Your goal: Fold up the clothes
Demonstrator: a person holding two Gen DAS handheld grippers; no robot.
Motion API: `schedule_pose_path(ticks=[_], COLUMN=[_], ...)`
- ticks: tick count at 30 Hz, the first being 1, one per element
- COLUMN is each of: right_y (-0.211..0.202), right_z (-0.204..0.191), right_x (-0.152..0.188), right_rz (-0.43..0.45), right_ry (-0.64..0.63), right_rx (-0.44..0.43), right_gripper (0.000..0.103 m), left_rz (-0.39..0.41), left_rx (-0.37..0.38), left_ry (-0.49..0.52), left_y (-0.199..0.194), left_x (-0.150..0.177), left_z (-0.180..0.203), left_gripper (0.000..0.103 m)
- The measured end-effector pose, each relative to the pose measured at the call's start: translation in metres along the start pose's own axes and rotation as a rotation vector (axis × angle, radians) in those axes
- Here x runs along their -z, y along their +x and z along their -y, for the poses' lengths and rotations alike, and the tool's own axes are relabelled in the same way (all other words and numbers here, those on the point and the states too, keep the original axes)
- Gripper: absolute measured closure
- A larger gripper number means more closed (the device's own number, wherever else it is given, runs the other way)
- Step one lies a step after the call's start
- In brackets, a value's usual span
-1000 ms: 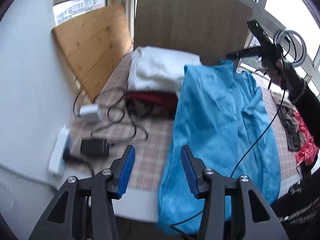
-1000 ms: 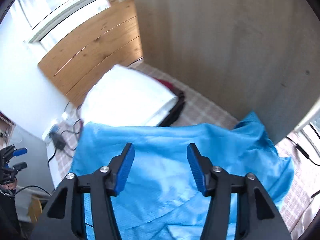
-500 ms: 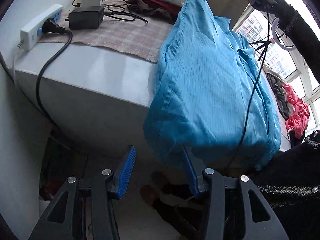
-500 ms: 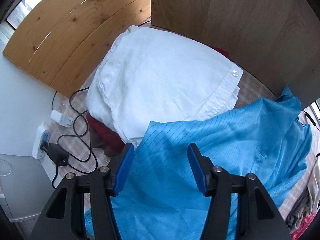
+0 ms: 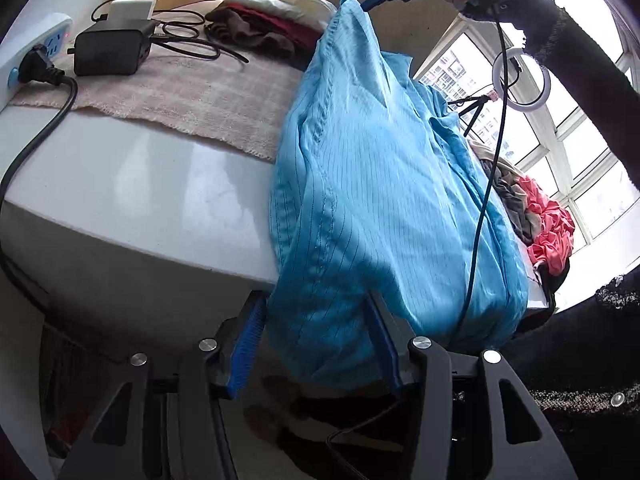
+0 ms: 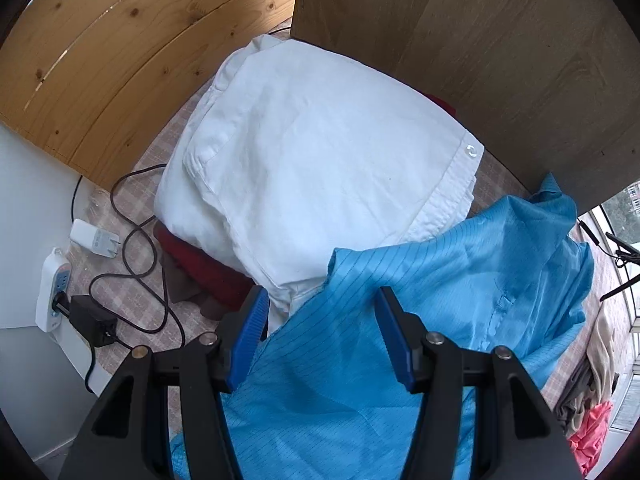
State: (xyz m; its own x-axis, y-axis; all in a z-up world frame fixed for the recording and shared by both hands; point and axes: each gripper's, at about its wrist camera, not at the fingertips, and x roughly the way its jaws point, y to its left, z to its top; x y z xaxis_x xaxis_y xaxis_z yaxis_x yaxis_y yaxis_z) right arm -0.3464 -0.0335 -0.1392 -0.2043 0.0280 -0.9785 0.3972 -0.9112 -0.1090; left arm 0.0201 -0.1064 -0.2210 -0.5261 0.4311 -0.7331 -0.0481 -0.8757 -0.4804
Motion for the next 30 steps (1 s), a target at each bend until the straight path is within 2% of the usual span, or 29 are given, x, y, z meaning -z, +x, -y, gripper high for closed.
schedule_pose_path(ticks=[2, 4, 5, 6, 9, 12, 18, 22, 26, 30], right_y=[0.011, 0.019, 0.022, 0.022, 0.021, 0.018, -0.006, -0.017, -0.010, 0.015], right_z=[-0.004, -0.001, 0.001, 0.004, 0.013, 0.026, 0.056, 0.095, 0.142, 0.185], right_x=[-0.004, -0.004, -0.004, -0.002, 0.007, 0.015, 0.044, 0.073, 0.106, 0.133], right_rz=[-0.008, -0.021, -0.028, -0.024, -0.029, -0.004, 0.115, 0.186, 0.212, 0.214], right_ry=[-0.019, -0.007, 0.000, 0.010, 0.015, 0.038, 0.063, 0.113, 0.171, 0.214], right_rx=[0.083, 0.090, 0.081, 0.059, 0.026, -0.012, -0.119, -0.189, -0.224, -0.250], right_gripper=[0.048, 0.048, 0.049, 0.054, 0.081, 0.095, 0.097, 0.097, 0.097, 0.097], left_rz=[0.008, 0.013, 0.013, 0.015, 0.019, 0.013, 0.008, 0.007, -0.040, -0.113], left_rx=[-0.005, 0.001, 0.011, 0.010, -0.027, -0.067, -0.151, -0.191, -0.196, -0.153], left_ry=[0.008, 0.005, 0.007, 0.017, 0.064, 0.098, 0.185, 0.288, 0.341, 0.342], left_y=[0.000, 0.000, -0.001, -0.002, -0.005, -0.007, -0.020, -0.026, -0.012, 0.016], left_x=[0.001, 0.002, 0.002, 0.002, 0.001, 0.000, 0.002, 0.009, 0.018, 0.040], left_z=[-0.001, -0.003, -0.003, -0.001, 0.007, 0.017, 0.056, 0.106, 0.153, 0.192], left_gripper=[0.061, 0.069, 0.077, 0.080, 0.085, 0.091, 0.093, 0.093, 0.095, 0.092])
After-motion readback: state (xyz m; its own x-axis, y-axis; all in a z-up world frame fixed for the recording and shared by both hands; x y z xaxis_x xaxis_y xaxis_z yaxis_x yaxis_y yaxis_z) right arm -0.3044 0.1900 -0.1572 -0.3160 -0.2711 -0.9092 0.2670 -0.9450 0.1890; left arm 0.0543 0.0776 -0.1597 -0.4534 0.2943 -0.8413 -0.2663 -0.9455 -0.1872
